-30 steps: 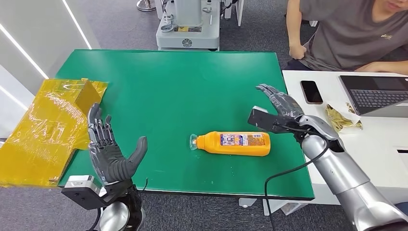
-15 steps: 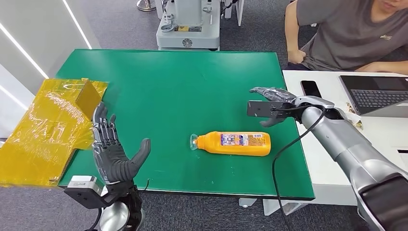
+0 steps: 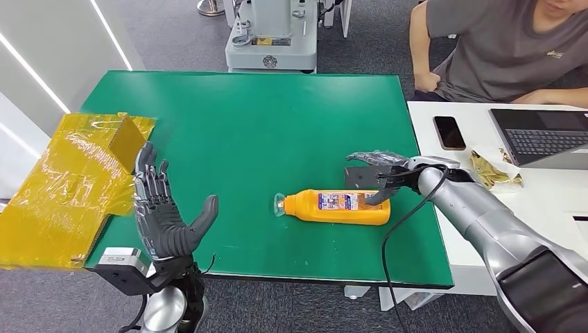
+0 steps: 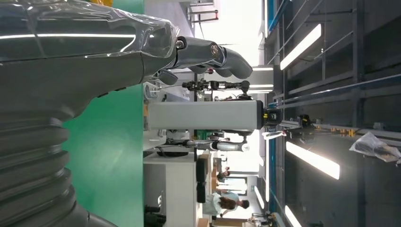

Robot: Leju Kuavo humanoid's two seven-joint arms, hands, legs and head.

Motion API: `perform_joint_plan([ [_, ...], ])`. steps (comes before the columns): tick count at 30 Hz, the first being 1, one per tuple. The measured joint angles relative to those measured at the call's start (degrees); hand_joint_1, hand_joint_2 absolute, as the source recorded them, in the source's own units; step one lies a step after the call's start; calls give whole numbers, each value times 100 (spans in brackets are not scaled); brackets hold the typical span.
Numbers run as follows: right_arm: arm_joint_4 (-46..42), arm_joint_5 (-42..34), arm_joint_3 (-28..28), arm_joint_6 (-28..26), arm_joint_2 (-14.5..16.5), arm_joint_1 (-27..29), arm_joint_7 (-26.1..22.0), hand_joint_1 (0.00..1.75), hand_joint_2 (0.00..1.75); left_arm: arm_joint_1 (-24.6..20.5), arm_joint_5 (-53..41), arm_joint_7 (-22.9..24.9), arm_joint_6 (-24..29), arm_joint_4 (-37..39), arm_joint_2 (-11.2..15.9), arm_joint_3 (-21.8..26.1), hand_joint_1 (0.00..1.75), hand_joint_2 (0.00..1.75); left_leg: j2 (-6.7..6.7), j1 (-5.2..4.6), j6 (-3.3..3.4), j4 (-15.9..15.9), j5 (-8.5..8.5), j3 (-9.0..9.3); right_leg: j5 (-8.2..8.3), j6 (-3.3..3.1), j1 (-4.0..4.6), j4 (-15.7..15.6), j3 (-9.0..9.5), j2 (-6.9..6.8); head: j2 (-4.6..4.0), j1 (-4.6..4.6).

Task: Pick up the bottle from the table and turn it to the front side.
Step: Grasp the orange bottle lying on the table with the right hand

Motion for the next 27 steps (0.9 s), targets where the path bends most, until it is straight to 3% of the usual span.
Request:
perform_joint_plan([
  [27, 302, -256, 544, -234, -42, 191, -93, 0, 175, 0, 96, -68, -22, 85, -1, 48, 0, 175, 2, 0, 0, 1, 0, 2, 0, 0, 0, -1, -1, 4, 0, 1],
])
